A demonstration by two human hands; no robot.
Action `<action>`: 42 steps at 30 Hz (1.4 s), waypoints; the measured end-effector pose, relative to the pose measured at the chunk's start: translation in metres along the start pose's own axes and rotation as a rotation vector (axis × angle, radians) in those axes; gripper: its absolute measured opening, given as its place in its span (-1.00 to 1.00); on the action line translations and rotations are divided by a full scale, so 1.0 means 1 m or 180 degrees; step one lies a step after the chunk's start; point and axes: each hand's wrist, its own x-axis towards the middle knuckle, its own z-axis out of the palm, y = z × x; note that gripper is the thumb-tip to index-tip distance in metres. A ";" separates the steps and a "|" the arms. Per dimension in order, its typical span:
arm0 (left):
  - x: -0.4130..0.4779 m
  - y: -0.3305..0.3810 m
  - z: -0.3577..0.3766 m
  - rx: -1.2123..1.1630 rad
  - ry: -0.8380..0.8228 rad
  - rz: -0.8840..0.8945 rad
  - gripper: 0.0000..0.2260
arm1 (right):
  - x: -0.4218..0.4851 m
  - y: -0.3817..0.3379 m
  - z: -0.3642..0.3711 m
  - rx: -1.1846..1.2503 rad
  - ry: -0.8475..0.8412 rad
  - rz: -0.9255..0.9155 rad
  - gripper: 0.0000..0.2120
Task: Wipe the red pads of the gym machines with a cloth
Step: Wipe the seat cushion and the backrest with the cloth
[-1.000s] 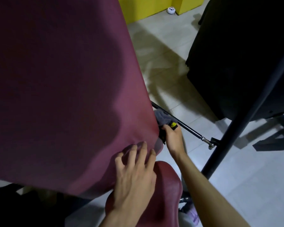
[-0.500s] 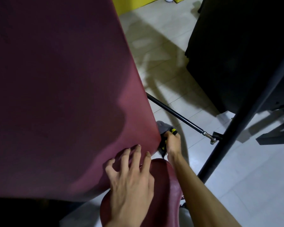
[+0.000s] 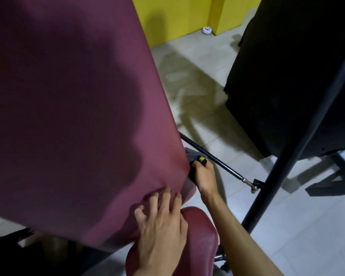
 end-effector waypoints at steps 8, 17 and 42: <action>-0.007 -0.004 -0.098 -0.0216 0.0787 -0.0202 -0.61 | -0.065 -0.151 0.034 0.0051 -0.0273 -0.0587 -0.65; -0.023 -0.030 -0.219 -0.0313 0.1286 -0.0407 -0.61 | -0.164 -0.296 0.060 0.0188 -0.0031 -0.1533 -0.50; -0.089 -0.150 -0.319 -0.4137 0.3357 -0.2281 -0.87 | -0.340 -0.293 0.113 -0.1819 -0.1335 -0.3621 -0.72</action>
